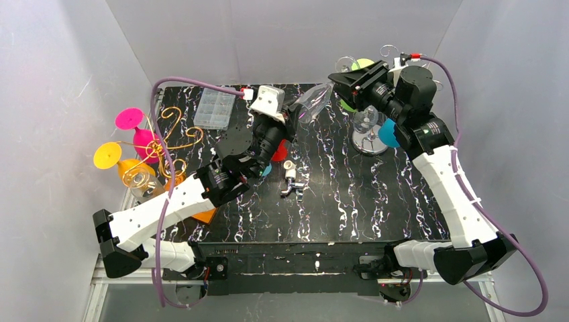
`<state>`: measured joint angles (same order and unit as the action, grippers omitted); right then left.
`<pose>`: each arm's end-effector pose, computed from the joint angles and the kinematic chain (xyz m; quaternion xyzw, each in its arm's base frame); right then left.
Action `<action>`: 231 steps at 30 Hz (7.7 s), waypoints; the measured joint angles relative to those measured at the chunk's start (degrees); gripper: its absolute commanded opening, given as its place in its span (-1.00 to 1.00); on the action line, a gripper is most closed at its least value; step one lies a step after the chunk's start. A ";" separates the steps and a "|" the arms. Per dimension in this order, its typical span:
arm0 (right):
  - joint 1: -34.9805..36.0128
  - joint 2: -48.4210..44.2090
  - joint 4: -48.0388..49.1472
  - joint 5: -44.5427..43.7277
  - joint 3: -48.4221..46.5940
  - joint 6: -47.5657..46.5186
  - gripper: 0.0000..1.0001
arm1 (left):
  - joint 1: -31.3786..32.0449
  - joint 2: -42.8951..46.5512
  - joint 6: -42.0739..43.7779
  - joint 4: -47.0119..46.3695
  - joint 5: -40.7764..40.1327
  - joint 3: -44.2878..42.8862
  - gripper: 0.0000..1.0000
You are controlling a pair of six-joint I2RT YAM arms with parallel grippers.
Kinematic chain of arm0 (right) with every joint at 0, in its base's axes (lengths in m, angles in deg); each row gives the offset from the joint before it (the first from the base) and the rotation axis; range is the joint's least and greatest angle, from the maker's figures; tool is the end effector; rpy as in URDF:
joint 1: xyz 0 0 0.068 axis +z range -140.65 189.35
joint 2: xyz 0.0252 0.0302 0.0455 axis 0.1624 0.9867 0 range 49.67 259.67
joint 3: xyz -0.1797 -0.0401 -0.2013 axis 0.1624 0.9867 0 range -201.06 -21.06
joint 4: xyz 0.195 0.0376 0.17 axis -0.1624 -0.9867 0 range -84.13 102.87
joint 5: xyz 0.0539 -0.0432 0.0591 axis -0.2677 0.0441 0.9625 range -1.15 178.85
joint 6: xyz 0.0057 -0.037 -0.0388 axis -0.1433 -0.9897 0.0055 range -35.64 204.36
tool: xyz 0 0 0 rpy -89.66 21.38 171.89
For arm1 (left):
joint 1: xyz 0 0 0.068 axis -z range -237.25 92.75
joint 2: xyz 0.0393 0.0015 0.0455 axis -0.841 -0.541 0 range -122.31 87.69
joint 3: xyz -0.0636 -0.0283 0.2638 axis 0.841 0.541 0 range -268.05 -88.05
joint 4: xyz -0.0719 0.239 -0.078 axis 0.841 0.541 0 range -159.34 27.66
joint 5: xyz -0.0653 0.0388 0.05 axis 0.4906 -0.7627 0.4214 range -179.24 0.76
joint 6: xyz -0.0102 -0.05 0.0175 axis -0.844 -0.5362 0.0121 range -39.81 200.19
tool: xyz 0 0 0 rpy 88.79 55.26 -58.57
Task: Take the wine glass off the wine glass rack
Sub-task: Place the wine glass at the center of the board, then pick up the wine glass from the wine rack.
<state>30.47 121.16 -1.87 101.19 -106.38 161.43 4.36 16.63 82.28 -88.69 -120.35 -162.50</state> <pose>0.2476 0.1038 0.4790 0.2658 0.6611 0.5773 0.3988 0.1454 -0.2303 0.4780 0.0918 0.5710 -0.2692 0.7701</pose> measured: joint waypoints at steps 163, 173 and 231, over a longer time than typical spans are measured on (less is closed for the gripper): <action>15.61 16.59 -34.86 -4.59 -23.76 -47.76 0.97 | -60.04 -7.93 -18.51 97.35 2.75 -54.45 0.97; 15.61 16.41 -34.86 -3.06 -16.76 -50.51 0.97 | -69.96 -13.66 -18.43 94.64 7.89 -54.55 0.97; 17.90 15.26 -31.78 -1.77 -10.10 -53.29 0.97 | -78.01 -18.32 -18.12 88.06 18.47 -47.10 0.77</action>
<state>48.37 136.41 -33.65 99.42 -116.47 108.15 -73.65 -1.69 64.16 -0.63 -101.88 -209.60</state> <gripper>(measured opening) 0.983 0.863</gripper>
